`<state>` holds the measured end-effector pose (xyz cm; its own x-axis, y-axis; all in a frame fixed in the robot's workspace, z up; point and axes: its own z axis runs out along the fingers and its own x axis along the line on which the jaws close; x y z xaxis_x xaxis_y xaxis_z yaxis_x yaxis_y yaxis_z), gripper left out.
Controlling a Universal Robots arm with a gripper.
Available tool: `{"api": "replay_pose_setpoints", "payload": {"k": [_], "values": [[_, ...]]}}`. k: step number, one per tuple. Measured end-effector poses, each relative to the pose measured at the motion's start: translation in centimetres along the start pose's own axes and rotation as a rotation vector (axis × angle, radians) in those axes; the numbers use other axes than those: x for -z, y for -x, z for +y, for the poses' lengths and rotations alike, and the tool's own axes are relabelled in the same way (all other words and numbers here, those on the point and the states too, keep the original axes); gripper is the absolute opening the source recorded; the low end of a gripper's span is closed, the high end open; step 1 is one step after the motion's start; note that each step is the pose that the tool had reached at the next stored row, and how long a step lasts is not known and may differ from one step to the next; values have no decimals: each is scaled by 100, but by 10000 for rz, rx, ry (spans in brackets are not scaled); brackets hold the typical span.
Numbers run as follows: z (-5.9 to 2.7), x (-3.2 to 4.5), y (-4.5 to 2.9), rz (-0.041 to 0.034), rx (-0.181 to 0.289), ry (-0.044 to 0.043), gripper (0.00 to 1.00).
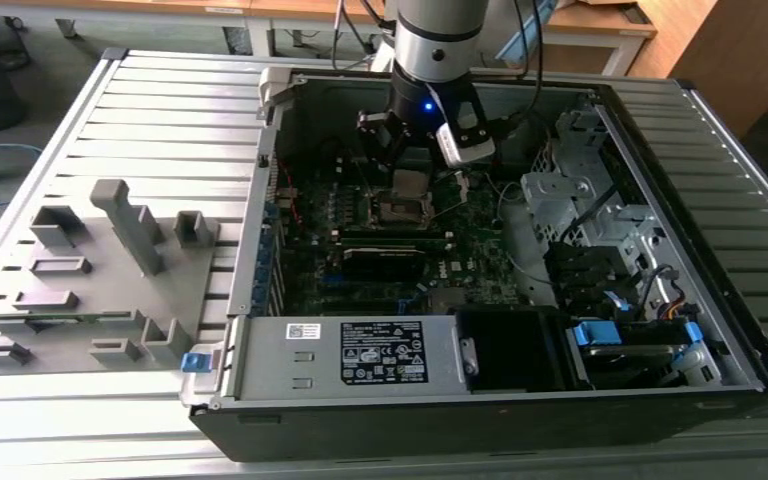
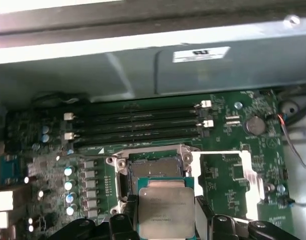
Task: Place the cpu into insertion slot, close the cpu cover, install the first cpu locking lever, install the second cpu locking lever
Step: 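Place the cpu into insertion slot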
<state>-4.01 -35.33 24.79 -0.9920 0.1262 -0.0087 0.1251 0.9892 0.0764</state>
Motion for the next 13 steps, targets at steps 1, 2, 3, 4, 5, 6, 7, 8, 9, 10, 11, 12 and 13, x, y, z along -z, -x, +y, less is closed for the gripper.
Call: {"api": "replay_pose_setpoints", "payload": {"k": [1, 2, 3, 4, 5, 6, 7, 8, 9, 10, 11, 12, 13], "values": [[0, -2, 0, -14, -173, -1, 54], [0, -4, 0, -28, -358, -2, 54], [0, -6, 0, -41, -532, -5, 54], [-1, -8, 0, -55, -711, -6, 54], [-1, -11, 0, -70, -908, -7, 54], [-1, -13, 0, -84, -1085, -8, 54], [-1, -15, 0, -98, -1266, -10, 54], [-1, -17, 0, -112, -1444, -12, 54], [-2, -17, 0, -125, -1622, -15, 54], [-2, -17, 0, -130, -1692, -15, 54], [-2, -17, 0, -130, -1698, -16, 54], [-1, -18, 0, -131, -1704, -15, 54], [-1, -18, 0, -132, -1709, -15, 54]]}}
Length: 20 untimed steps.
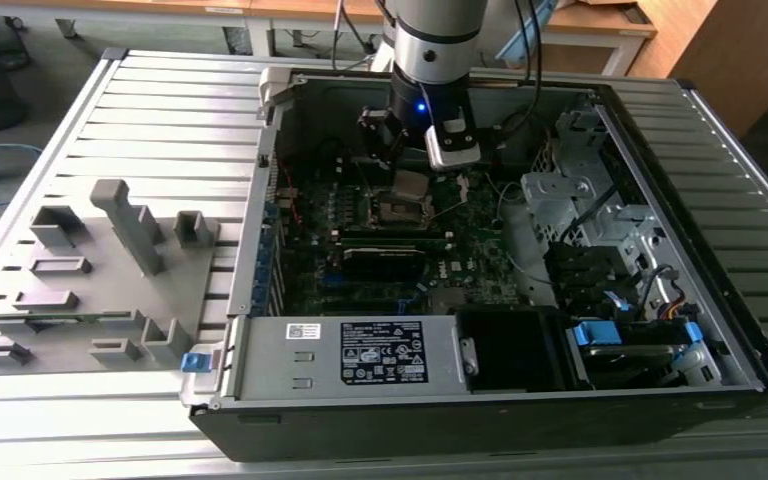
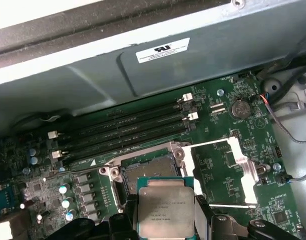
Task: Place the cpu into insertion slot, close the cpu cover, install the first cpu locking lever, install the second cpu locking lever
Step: 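Place the cpu into insertion slot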
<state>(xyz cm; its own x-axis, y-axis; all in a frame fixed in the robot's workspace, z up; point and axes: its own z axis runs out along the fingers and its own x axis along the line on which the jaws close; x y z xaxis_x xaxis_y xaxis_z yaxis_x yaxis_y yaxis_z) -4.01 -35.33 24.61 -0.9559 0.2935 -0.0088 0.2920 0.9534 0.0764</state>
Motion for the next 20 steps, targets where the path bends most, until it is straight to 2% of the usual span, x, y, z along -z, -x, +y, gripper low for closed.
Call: {"api": "replay_pose_setpoints", "payload": {"k": [2, 4, 20], "values": [[0, 0, 0, -3, -30, 0, 54], [0, -2, 0, -21, -272, -2, 54], [-2, -19, 0, -232, -3014, -28, 54]]}}
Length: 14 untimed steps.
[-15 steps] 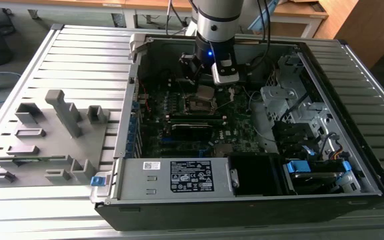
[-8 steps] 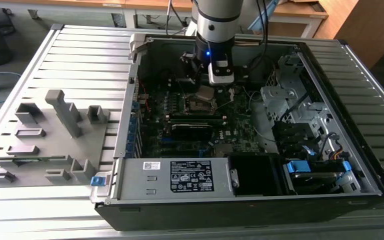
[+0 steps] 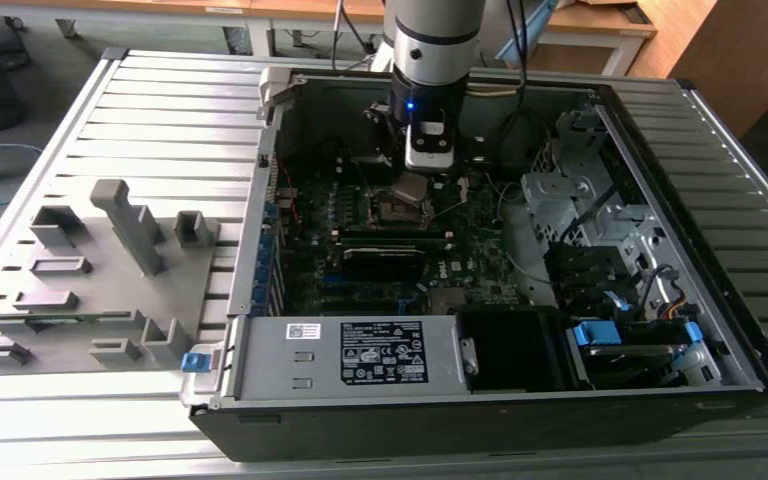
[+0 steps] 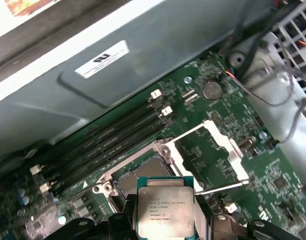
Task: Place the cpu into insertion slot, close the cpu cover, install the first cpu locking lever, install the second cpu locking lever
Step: 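Place the cpu into insertion slot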
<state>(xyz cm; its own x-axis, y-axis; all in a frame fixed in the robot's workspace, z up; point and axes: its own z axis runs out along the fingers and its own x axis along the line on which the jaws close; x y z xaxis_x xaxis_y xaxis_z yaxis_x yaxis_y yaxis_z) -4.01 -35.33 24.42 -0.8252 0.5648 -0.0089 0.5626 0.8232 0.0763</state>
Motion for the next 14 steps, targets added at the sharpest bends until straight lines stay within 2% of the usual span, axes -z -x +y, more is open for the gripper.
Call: {"api": "replay_pose_setpoints", "payload": {"k": [14], "values": [[0, -6, 0, -176, -2179, -33, 54]]}}
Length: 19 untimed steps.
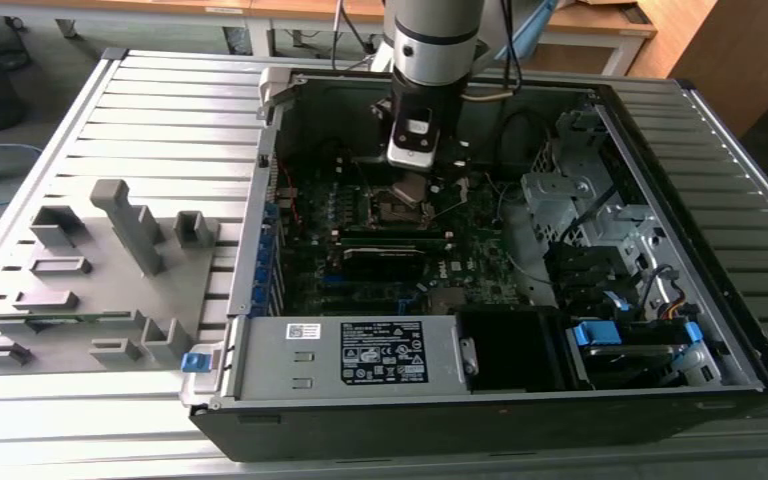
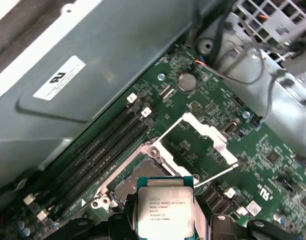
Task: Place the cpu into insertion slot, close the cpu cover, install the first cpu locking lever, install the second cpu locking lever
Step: 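Place the cpu into insertion slot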
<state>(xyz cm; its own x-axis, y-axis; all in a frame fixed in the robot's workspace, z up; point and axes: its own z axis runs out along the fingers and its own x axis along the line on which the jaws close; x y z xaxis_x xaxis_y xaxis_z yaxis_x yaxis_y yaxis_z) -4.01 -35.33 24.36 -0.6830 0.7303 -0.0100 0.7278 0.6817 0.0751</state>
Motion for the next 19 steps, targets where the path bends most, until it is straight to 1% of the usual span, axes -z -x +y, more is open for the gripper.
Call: {"api": "replay_pose_setpoints", "payload": {"k": [5, 7, 15, 19], "values": [[0, 0, 0, -62, -661, -18, 54], [0, 0, 0, -75, -839, -20, 54], [0, 0, 0, -80, -884, -20, 54], [0, -1, 0, -107, -1243, -24, 54]]}}
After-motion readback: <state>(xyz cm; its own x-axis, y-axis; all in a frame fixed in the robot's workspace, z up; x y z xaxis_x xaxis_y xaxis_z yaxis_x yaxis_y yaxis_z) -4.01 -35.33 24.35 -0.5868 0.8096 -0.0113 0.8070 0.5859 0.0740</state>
